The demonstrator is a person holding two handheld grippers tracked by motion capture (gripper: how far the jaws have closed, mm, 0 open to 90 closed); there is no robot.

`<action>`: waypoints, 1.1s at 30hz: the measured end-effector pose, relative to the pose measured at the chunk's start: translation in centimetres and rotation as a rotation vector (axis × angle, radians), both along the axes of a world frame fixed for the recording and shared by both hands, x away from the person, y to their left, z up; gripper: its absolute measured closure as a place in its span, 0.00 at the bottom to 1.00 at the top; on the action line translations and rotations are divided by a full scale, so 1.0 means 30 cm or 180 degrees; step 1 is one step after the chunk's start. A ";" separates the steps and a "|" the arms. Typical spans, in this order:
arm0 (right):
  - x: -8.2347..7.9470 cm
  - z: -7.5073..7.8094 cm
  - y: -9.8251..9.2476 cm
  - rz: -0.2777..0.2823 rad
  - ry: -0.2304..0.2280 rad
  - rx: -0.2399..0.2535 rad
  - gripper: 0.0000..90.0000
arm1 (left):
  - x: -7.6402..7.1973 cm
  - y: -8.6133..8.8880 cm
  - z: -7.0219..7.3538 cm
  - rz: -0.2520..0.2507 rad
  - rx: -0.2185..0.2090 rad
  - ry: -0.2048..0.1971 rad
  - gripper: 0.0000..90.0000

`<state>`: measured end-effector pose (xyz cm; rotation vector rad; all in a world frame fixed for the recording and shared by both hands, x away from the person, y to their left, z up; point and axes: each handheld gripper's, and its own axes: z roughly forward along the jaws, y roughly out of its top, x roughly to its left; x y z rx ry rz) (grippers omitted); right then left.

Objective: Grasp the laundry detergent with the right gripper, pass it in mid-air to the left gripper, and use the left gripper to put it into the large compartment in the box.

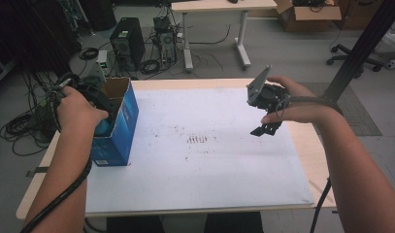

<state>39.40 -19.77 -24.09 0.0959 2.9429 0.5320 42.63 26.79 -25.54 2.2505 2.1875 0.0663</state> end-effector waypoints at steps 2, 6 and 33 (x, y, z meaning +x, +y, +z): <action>-0.001 0.002 0.000 -0.0001 -0.0002 0.0005 0.03 | -0.005 -0.005 0.021 0.0009 -0.0015 -0.0025 0.27; -0.001 0.003 0.000 0.0000 -0.0004 0.0009 0.03 | -0.009 -0.013 0.040 -0.0030 0.0000 -0.0032 0.25; -0.014 0.014 0.002 0.0018 -0.0021 0.0008 0.03 | -0.062 -0.123 0.194 -0.0392 0.0032 -0.0241 0.08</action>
